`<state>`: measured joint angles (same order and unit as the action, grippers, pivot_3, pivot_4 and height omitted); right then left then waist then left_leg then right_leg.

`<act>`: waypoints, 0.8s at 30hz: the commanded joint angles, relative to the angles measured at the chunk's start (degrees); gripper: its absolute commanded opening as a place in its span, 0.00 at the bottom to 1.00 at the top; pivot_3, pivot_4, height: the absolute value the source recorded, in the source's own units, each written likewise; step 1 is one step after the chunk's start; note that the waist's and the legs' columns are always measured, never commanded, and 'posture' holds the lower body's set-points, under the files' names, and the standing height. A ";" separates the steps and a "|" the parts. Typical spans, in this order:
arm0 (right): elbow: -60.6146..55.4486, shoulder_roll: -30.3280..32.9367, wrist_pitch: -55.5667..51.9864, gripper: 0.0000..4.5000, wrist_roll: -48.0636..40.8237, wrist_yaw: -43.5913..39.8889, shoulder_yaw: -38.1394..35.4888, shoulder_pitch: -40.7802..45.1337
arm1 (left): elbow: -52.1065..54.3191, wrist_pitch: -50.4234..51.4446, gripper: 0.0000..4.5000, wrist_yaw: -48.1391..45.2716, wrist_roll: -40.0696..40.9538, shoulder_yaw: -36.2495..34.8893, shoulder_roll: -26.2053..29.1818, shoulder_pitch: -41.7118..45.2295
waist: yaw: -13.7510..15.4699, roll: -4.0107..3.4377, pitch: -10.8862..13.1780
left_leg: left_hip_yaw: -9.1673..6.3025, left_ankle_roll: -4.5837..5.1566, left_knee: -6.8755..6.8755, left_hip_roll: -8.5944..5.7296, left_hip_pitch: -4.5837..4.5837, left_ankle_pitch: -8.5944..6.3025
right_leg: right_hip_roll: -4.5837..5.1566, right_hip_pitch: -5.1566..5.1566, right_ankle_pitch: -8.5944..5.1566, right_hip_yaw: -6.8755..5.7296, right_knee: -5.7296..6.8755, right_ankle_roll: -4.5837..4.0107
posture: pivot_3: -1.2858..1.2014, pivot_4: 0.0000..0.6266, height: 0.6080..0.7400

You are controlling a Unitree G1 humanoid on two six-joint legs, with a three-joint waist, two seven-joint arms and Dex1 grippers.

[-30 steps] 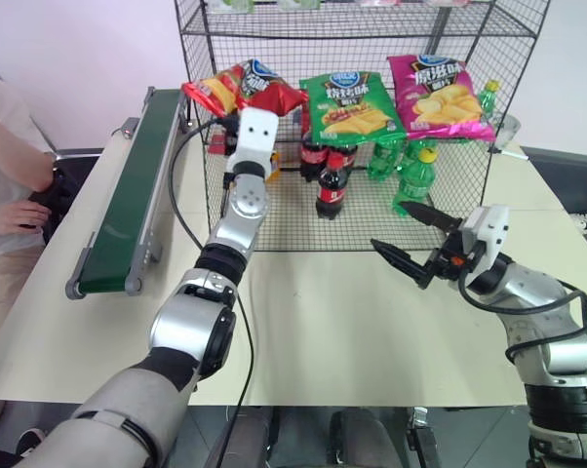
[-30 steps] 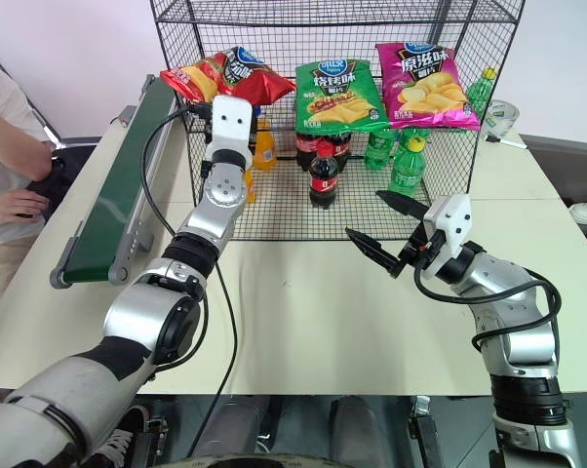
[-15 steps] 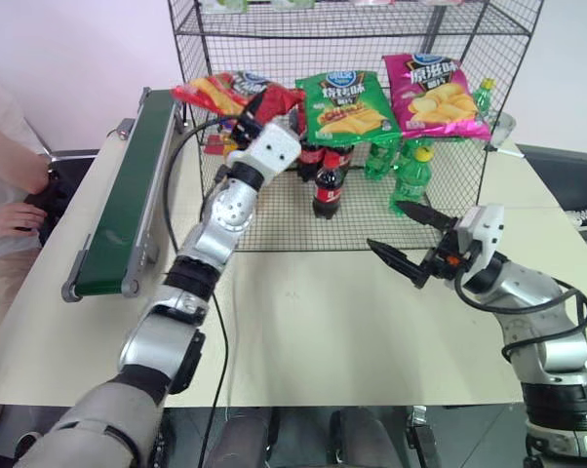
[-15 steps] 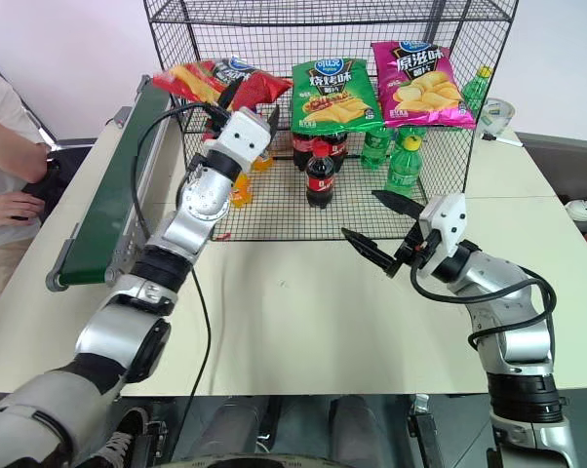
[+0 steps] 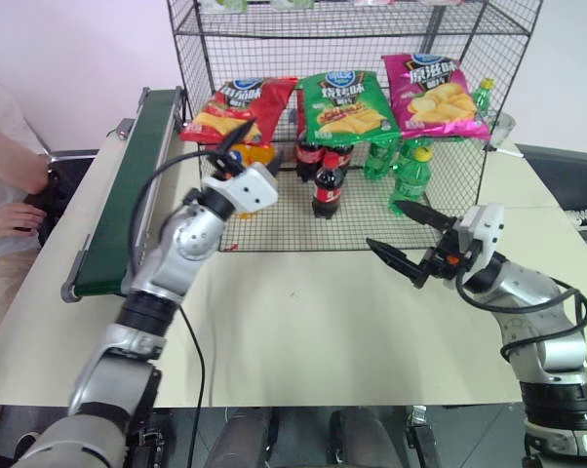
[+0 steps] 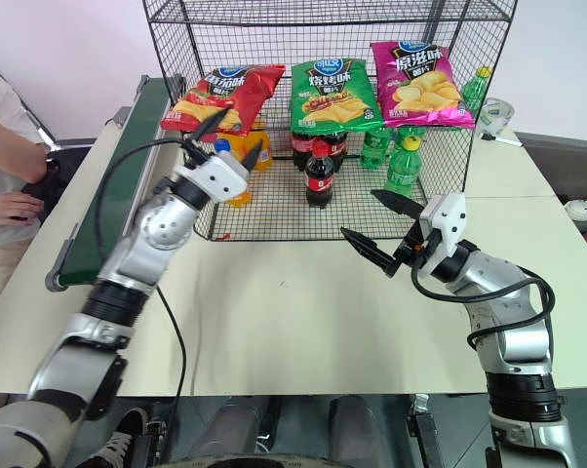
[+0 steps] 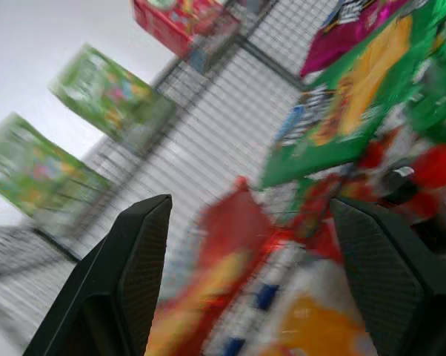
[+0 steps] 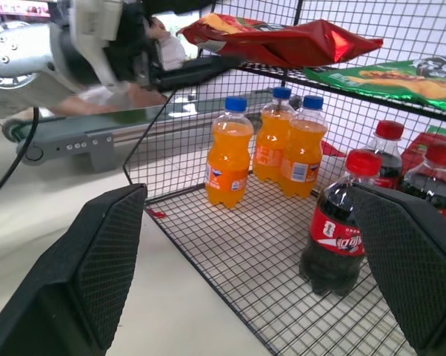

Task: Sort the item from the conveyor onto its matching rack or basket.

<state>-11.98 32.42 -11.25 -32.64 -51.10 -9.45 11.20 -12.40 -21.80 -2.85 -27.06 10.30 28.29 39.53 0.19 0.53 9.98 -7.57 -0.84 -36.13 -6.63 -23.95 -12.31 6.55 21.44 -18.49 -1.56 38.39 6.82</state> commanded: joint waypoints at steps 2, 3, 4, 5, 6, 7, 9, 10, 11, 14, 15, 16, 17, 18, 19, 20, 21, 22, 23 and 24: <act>-2.88 1.46 -0.55 1.00 -1.53 -1.06 -1.42 1.35 | 4.55 -1.18 0.78 3.14 -9.99 -0.73 6.68 -1.09 | 0.11 -0.04 -0.02 | 0.00 0.00 0.01 0.00 0.02 0.00 | -0.01 -0.02 0.00 0.01 -0.01 0.00 | 0.52 0.24 1.00; -2.40 1.61 -0.57 1.00 -1.19 -0.94 -1.47 2.15 | 3.84 -1.21 0.78 3.60 -11.24 -0.29 7.49 -1.29 | 0.16 -0.04 -0.03 | 0.00 0.01 0.00 -0.01 0.04 -0.01 | -0.02 -0.04 0.00 0.01 0.00 0.00 | 0.52 0.24 1.00; -2.31 2.27 -1.41 1.00 -1.31 -1.33 -1.36 2.71 | 2.62 -0.99 0.78 3.58 -11.90 0.12 8.01 -1.35 | 0.22 -0.04 -0.03 | 0.00 0.02 -0.01 -0.02 0.05 -0.01 | -0.02 -0.06 0.00 0.00 0.00 0.00 | 0.52 0.24 1.00; -2.22 3.21 -1.45 1.00 -0.56 -2.05 -0.97 3.09 | 1.59 -0.80 0.78 4.01 -12.25 -0.05 8.39 -1.43 | 0.44 -0.04 -0.02 | 0.00 0.05 -0.01 -0.03 0.06 -0.03 | -0.01 -0.06 0.00 0.00 0.00 0.00 | 0.52 0.24 1.00; -2.02 3.63 -1.72 1.00 -0.47 -2.19 -1.01 3.62 | 0.81 -0.70 0.78 4.40 -12.25 -0.38 8.58 -1.39 | 0.55 -0.04 -0.02 | 0.00 0.07 -0.01 -0.04 0.05 -0.04 | -0.01 -0.06 0.00 0.00 0.01 0.00 | 0.52 0.24 1.00; -1.60 3.81 -3.20 1.00 -1.16 -1.53 -1.30 4.35 | 0.06 -1.11 0.78 4.65 -12.22 -0.56 8.77 -1.27 | 0.59 -0.01 -0.02 | -0.01 0.07 -0.01 -0.06 0.05 -0.04 | 0.00 -0.05 0.00 0.00 0.01 0.00 | 0.52 0.24 1.00; -0.87 3.91 -3.39 1.00 -0.74 -1.23 -1.22 4.94 | -0.60 -2.38 0.78 5.15 -12.22 -0.69 8.99 -1.10 | 0.52 -0.01 -0.02 | -0.03 0.07 -0.01 -0.05 0.03 -0.04 | 0.00 -0.05 0.00 -0.02 0.00 0.00 | 0.52 0.24 1.00; -0.80 3.73 -3.10 1.00 -0.38 -1.23 -1.07 4.86 | -0.80 -2.46 0.78 5.22 -11.94 -0.84 8.83 -1.10 | 0.51 -0.01 -0.02 | -0.03 0.06 -0.01 -0.05 0.02 -0.04 | 0.01 -0.04 0.00 -0.01 0.00 0.00 | 0.52 0.24 1.00; -0.97 3.43 -2.81 1.00 -0.13 -1.23 -0.85 4.60 | -0.92 -1.82 0.78 5.57 -12.86 -0.59 8.81 -0.98 | 0.51 -0.01 -0.02 | -0.03 0.05 -0.01 -0.05 0.02 -0.03 | 0.02 -0.04 0.00 -0.01 0.00 0.00 | 0.52 0.24 1.00; -1.68 2.19 -2.42 1.00 0.16 -0.49 -0.21 4.13 | -3.09 -0.71 0.78 6.71 -14.84 0.89 7.72 0.23 | 0.44 -0.01 -0.02 | -0.03 0.03 -0.01 -0.05 0.02 -0.02 | 0.11 -0.04 0.00 -0.01 0.01 0.00 | 0.52 0.24 1.00; -1.90 1.90 -2.29 1.00 0.38 -0.33 0.01 4.08 | -4.57 -0.61 0.78 7.36 -15.28 1.27 7.25 1.00 | 0.44 -0.01 -0.02 | -0.03 0.04 -0.01 -0.05 0.02 -0.02 | 0.11 -0.04 0.00 -0.02 0.02 0.00 | 0.52 0.24 1.00; -2.05 1.70 -2.27 1.00 0.53 -0.25 0.13 4.07 | -5.94 -0.59 0.78 7.81 -15.23 1.36 6.77 1.63 | 0.47 -0.01 -0.02 | -0.03 0.05 -0.01 -0.05 0.02 -0.03 | 0.10 -0.03 0.00 -0.03 0.04 0.00 | 0.52 0.24 1.00; -2.11 1.62 -2.31 1.00 0.58 -0.19 0.16 4.08 | -7.32 -0.69 0.78 8.28 -15.38 1.59 6.52 2.39 | 0.48 -0.01 -0.02 | -0.03 0.05 -0.01 -0.07 0.02 -0.03 | 0.10 -0.03 0.00 -0.03 0.05 0.00 | 0.52 0.24 1.00; -2.09 1.56 -2.14 1.00 0.78 -0.13 0.19 4.09 | -8.49 -0.53 0.78 8.87 -15.84 1.86 6.38 3.11 | 0.46 -0.01 -0.02 | -0.03 0.05 -0.02 -0.07 0.02 -0.03 | 0.10 -0.03 0.00 -0.03 0.05 0.00 | 0.52 0.24 1.00; -2.05 1.53 -2.03 1.00 0.88 -0.08 0.20 4.11 | -9.25 -0.48 0.78 9.36 -16.28 2.14 6.38 3.61 | 0.41 -0.01 -0.02 | -0.03 0.05 -0.02 -0.08 0.01 -0.03 | 0.09 -0.03 0.00 -0.03 0.05 0.01 | 0.52 0.24 1.00; -1.96 1.58 -1.99 1.00 0.96 -0.04 0.16 4.20 | -10.18 -0.43 0.78 9.81 -16.10 2.15 6.02 4.36 | 0.39 -0.01 -0.02 | -0.02 0.05 -0.02 -0.08 0.01 -0.03 | 0.10 -0.02 0.00 -0.03 0.05 0.01 | 0.52 0.24 1.00; -1.85 1.65 -1.90 1.00 1.07 0.05 0.08 4.29 | -11.30 -0.69 0.78 9.59 -15.24 2.07 5.45 5.10 | 0.38 -0.01 -0.02 | -0.02 0.03 -0.01 -0.08 0.01 -0.02 | 0.07 -0.01 0.00 -0.04 0.05 0.01 | 0.52 0.24 1.00; -1.75 1.76 -1.68 1.00 1.39 0.17 0.05 4.29 | -12.33 -1.04 0.78 9.36 -14.54 2.13 4.91 5.77 | 0.38 -0.01 -0.02 | -0.02 0.03 -0.01 -0.08 0.01 -0.02 | 0.07 -0.01 0.00 -0.04 0.05 0.01 | 0.52 0.24 1.00; -1.73 1.84 -1.51 1.00 1.59 0.24 0.04 4.21 | -13.10 -0.95 0.73 9.51 -14.55 2.27 4.51 6.32 | 0.38 -0.01 -0.02 | -0.02 0.03 -0.01 -0.08 0.01 -0.02 | 0.07 -0.01 0.00 -0.04 0.05 0.01 | 0.52 0.24 1.00; -1.87 1.80 -1.53 1.00 1.49 0.28 0.00 4.03 | -13.87 -0.63 0.66 9.84 -14.40 2.18 3.87 6.87 | 0.39 -0.01 -0.02 | -0.02 0.03 -0.01 -0.08 0.01 -0.02 | 0.05 -0.01 0.00 -0.05 0.05 0.01 | 0.52 0.24 1.00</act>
<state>-12.14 34.10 -13.94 -31.03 -50.97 -8.40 14.94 -25.94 -22.78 5.82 -43.01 12.75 32.53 44.59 0.58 0.52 9.97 -7.59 -0.81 -36.15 -6.71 -23.94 -12.33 6.60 21.42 -18.49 -1.62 38.44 6.83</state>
